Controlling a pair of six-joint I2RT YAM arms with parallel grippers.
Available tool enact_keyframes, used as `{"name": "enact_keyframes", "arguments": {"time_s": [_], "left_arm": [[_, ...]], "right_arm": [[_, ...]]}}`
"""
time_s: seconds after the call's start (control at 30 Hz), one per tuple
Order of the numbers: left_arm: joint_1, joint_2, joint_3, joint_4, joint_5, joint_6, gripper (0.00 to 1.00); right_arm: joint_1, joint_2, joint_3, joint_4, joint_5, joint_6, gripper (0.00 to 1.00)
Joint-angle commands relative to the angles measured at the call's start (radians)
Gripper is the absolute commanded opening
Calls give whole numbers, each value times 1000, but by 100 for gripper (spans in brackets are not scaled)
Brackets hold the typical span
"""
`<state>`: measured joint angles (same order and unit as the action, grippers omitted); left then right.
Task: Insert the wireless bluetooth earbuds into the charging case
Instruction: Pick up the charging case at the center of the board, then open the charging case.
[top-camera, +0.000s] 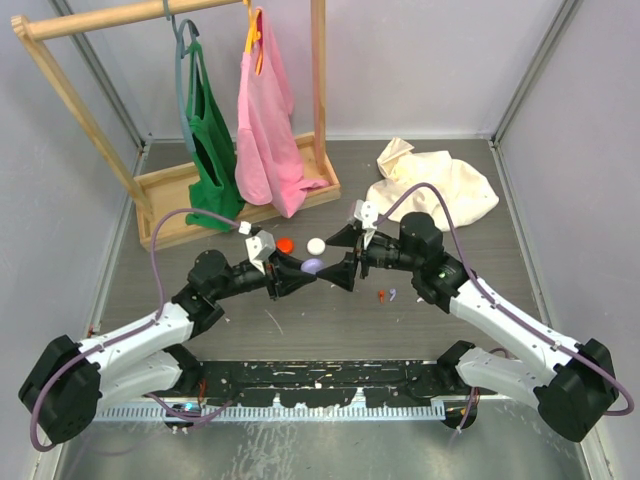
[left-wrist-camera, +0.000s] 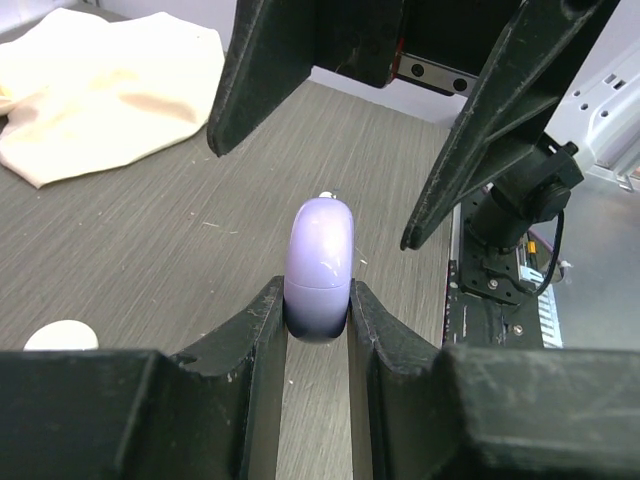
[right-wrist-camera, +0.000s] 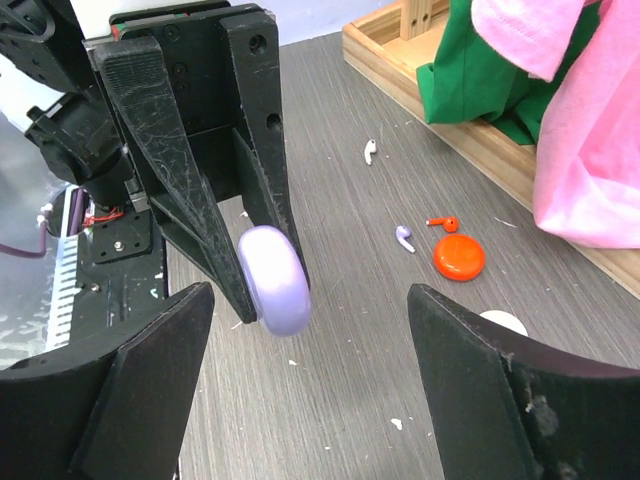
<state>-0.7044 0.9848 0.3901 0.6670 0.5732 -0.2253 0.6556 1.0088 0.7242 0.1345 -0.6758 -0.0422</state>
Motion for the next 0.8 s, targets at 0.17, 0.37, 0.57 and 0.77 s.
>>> {"name": "enact_keyframes", "arguments": {"time_s": [0.17, 0.37, 0.57, 0.77], "left_arm": [[1, 24, 20, 103, 57, -15, 0], [1, 33, 22, 113, 66, -24, 0], [1, 34, 23, 115, 78, -28, 0], [0, 37, 25, 114, 98, -28, 0]], "right_arm": [[19, 6, 1, 69, 68, -58, 84], [31, 23, 14, 39, 66, -89, 84], [41, 20, 19, 12, 126, -117, 83], [42, -11, 24, -23, 191, -154, 83]]}}
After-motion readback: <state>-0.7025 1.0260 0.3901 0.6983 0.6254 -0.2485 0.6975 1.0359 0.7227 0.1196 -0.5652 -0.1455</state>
